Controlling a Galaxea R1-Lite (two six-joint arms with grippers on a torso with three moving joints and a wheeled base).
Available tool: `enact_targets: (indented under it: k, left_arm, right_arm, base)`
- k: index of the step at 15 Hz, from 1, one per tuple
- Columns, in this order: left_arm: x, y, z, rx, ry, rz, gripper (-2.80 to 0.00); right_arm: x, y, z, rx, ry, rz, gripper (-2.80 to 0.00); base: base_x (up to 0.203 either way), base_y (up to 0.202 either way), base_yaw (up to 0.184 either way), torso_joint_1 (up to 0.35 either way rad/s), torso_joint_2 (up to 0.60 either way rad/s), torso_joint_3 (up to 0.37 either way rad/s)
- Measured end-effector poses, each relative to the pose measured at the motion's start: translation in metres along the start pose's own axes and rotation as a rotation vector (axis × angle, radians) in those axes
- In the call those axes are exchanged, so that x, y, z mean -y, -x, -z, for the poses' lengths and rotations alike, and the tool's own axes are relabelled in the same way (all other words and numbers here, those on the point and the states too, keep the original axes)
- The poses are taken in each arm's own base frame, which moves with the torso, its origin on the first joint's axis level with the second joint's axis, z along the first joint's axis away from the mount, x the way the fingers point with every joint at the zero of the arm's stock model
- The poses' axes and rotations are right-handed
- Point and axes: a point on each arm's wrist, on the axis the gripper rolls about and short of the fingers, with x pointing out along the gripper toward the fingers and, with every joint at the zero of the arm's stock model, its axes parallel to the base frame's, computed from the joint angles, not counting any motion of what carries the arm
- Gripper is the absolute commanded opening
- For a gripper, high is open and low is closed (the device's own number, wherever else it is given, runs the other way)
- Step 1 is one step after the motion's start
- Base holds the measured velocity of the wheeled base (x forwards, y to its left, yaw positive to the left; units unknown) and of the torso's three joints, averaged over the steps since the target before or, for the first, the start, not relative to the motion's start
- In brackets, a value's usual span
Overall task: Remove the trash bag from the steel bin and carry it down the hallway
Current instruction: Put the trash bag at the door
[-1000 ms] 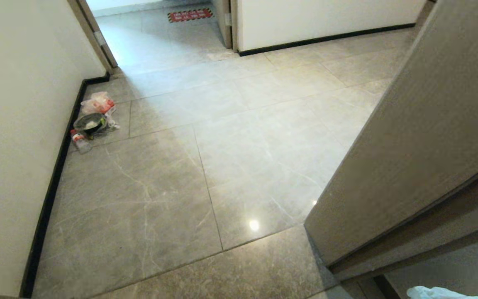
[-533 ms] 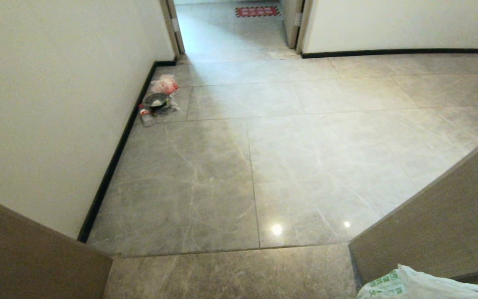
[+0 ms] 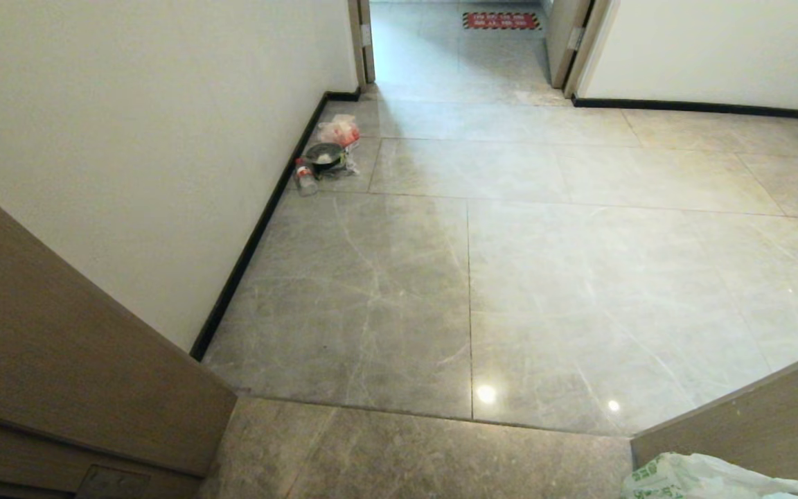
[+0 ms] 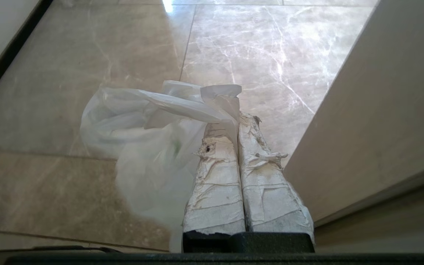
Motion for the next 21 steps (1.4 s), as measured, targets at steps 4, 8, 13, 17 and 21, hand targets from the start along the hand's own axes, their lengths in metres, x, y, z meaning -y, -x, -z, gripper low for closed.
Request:
enact_targets:
  k: [4,8,13,17,21]
  left_arm:
    - [0.0,0.0,0.0,0.0,0.0,-0.001,-2.8]
    - [0.0,0.0,0.0001,-0.001,0.0,0.0,-2.8]
    - [0.0,0.0,0.0001,-0.001,0.0,-0.001,-2.8]
    - [0.0,0.0,0.0001,-0.001,0.0,-0.001,-2.8]
    - [0.0,0.0,0.0001,-0.001,0.0,-0.001,-2.8]
  right_arm:
    - [0.0,0.0,0.0,0.0,0.0,0.0,-2.8]
    - [0.0,0.0,0.0,0.0,0.0,0.0,-2.8]
    - [0.0,0.0,-0.0002,0.001,0.0,0.0,-2.8]
    - [0.0,0.0,0.0,0.0,0.0,0.0,-2.8]
    - [0.0,0.0,0.0,0.0,0.0,0.0,-2.8]
  base:
    - [0.12,0.0,-0.002,0.002,0.0,0.004]
    - [0.179,0.0,-0.001,0.002,0.0,0.001]
    - [0.182,0.0,-0.003,0.001,0.0,0.004]
    - [0.19,0.0,-0.001,0.004,0.0,0.002]
    - [0.184,0.0,-0.002,0.002,0.0,0.003]
